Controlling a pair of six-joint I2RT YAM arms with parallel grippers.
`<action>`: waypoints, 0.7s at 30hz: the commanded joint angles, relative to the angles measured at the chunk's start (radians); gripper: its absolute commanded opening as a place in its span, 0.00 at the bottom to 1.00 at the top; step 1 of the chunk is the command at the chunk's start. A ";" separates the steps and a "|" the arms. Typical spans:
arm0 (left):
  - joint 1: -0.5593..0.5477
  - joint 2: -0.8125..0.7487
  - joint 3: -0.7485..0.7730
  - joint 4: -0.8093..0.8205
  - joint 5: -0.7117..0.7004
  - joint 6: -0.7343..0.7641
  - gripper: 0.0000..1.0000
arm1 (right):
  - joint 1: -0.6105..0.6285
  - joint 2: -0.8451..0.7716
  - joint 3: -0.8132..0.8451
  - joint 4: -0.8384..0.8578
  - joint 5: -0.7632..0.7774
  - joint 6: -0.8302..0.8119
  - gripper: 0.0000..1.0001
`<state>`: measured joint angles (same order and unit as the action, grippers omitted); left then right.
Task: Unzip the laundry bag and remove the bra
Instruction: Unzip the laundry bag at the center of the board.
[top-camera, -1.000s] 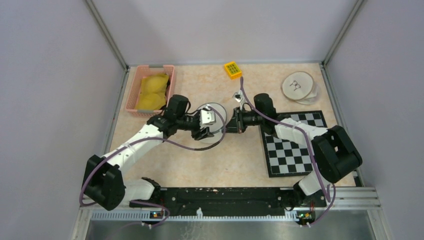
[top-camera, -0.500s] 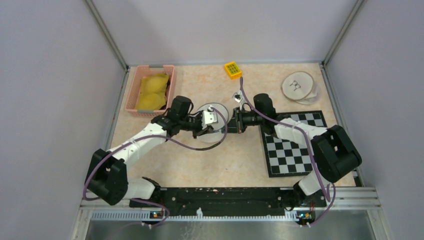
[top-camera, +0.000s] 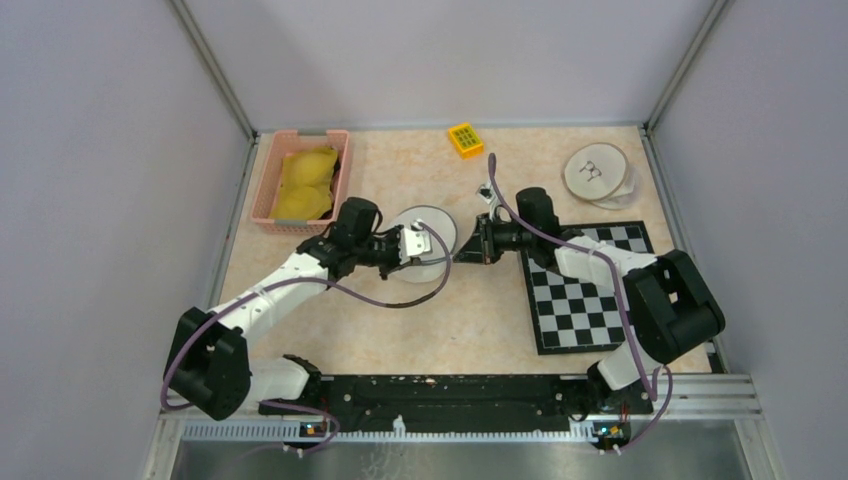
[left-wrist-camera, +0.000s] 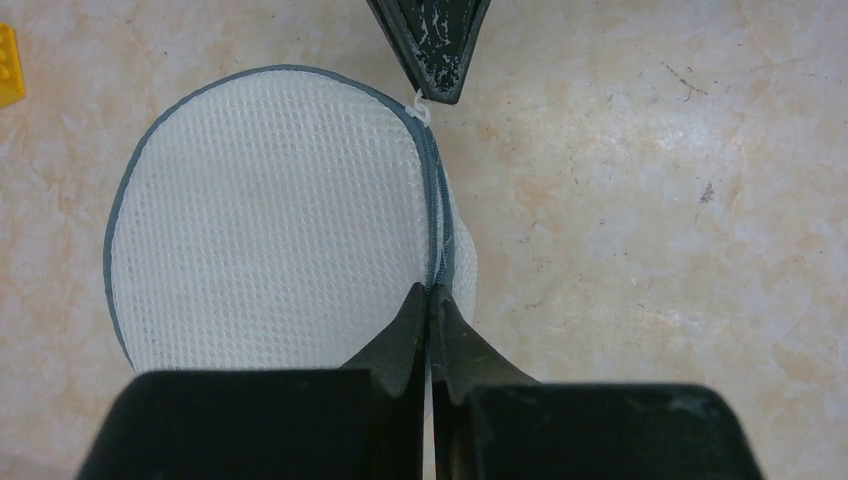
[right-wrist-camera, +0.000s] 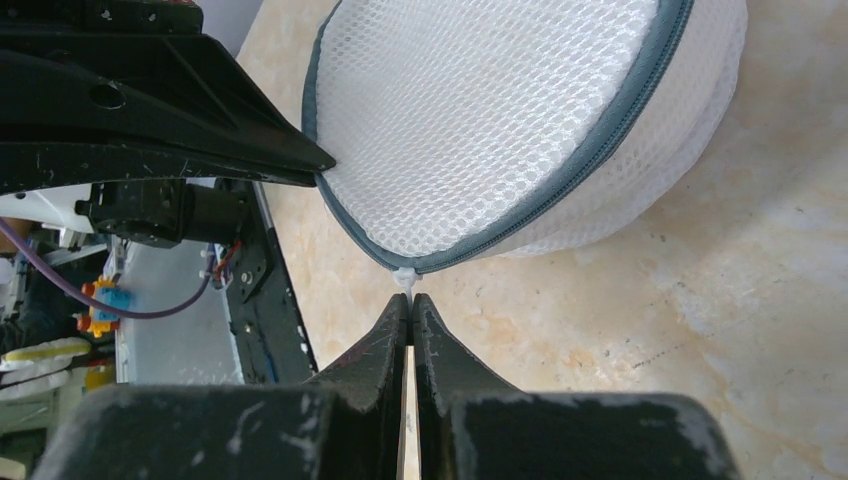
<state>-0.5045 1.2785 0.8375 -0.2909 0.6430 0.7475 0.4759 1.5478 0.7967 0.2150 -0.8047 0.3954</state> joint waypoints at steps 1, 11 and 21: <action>0.016 -0.028 -0.019 -0.004 -0.044 0.027 0.00 | -0.019 -0.033 -0.003 0.013 0.025 -0.019 0.00; 0.082 0.001 0.016 0.027 -0.022 -0.028 0.00 | -0.015 -0.040 -0.006 0.054 -0.019 0.021 0.00; 0.094 0.010 0.060 0.016 0.055 -0.010 0.07 | -0.009 -0.007 0.011 0.077 -0.023 0.052 0.00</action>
<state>-0.4248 1.2881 0.8345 -0.2783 0.6422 0.7349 0.4744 1.5452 0.7921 0.2474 -0.8108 0.4255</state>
